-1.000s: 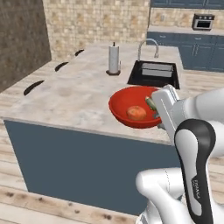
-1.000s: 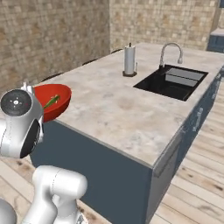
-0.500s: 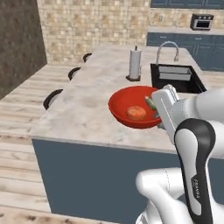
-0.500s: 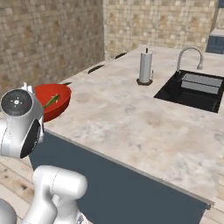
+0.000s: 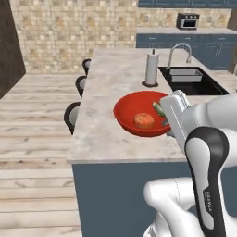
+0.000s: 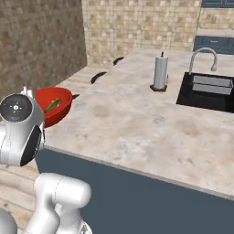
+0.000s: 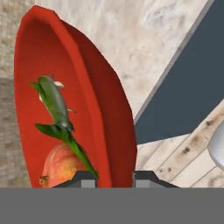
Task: The microwave is finished heating the fish and squash. Take the bowl containing the food and place it on the dining counter.
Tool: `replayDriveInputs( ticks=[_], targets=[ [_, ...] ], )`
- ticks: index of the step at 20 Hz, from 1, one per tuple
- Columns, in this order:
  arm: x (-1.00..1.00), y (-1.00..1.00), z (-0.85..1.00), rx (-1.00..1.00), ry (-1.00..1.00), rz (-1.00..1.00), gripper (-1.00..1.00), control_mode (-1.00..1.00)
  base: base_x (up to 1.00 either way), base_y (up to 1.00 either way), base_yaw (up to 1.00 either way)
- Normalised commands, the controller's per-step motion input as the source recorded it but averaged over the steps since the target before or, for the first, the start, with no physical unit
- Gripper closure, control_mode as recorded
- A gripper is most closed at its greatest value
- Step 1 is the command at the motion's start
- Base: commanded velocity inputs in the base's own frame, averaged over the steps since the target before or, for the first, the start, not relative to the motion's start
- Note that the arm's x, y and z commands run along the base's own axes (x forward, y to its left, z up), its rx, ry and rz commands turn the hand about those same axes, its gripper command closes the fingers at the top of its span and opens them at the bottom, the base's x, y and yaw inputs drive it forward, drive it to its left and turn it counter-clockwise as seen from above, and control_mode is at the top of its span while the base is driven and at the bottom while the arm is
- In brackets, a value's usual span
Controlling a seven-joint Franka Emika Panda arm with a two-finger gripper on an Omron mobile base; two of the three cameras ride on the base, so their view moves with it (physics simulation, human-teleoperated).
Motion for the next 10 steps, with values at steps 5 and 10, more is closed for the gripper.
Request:
replayDriveInputs(
  ticks=[5,10],
  targets=[
    [0.0,0.0,0.0,0.0,0.0,0.0,1.0,1.0,0.53,1.0,-0.43],
    [0.0,0.0,0.0,0.0,0.0,0.0,1.0,1.0,0.77,0.76,-0.18]
  ],
)
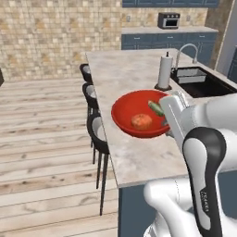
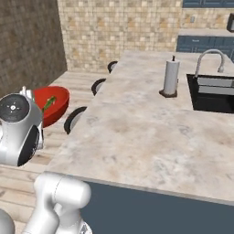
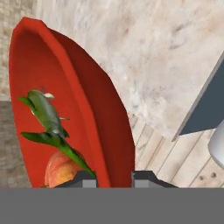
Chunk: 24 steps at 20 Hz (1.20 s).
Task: The microwave is finished heating the fish and squash. Take the bowl containing the food and place it on the dining counter.
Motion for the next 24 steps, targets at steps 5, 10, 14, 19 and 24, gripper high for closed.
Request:
replayDriveInputs(
  ticks=[5,10,14,19,24],
  targets=[
    [1.0,-0.22,-0.01,0.0,0.15,-0.01,1.0,-1.0,0.0,0.0,0.0],
    [1.0,-0.75,-0.21,0.0,0.35,0.01,1.0,-1.0,0.0,0.0,0.0],
    [1.0,-0.71,-0.33,0.06,0.25,0.02,1.0,-1.0,0.0,0.0,0.0],
    [0.86,-0.35,-0.49,0.04,0.04,0.0,1.0,-1.0,0.0,0.0,0.0],
    [0.11,0.0,-0.45,0.13,0.0,0.01,1.0,-1.0,0.0,0.0,0.0]
  ],
)
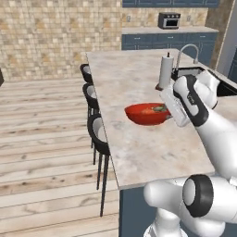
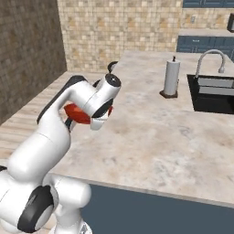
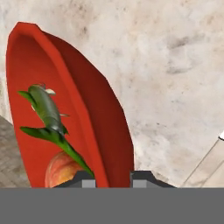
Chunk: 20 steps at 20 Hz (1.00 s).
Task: The microwave is finished heating the fish and squash. Take the bowl containing the food and place it on the dining counter.
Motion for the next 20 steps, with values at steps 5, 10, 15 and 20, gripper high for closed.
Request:
replayDriveInputs(
  ticks=[5,10,15,20],
  targets=[
    [0.58,0.03,-0.95,0.0,-0.08,0.0,1.0,-1.0,0.0,0.0,0.0],
    [0.89,0.09,-0.44,-0.07,-0.04,-0.04,1.0,-1.0,0.0,0.0,0.0],
    [0.95,0.0,-0.18,-0.01,0.0,-0.02,1.0,-1.0,0.0,0.0,0.0],
    [0.77,0.0,-0.37,-0.01,0.01,0.0,1.0,-1.0,0.0,0.0,0.0]
  ],
)
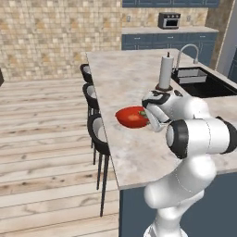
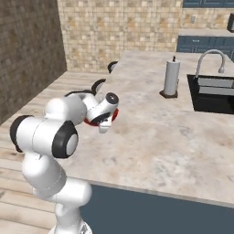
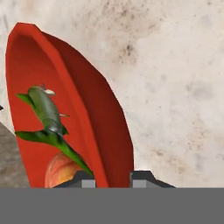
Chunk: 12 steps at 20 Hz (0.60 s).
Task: The microwave is finished heating the fish and squash. Take the bowl containing the food and place it on the dining counter.
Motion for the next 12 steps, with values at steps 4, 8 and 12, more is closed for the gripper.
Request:
replayDriveInputs(
  ticks=[4,8,12],
  targets=[
    [0.66,0.0,-0.49,-0.04,0.05,0.0,1.0,-1.0,0.0,0.0,0.0],
    [0.6,0.0,-0.44,-0.04,0.03,0.0,1.0,-1.0,0.0,0.0,0.0],
    [0.52,0.0,-0.44,-0.04,0.03,0.0,1.0,-1.0,0.0,0.0,0.0]
  ],
)
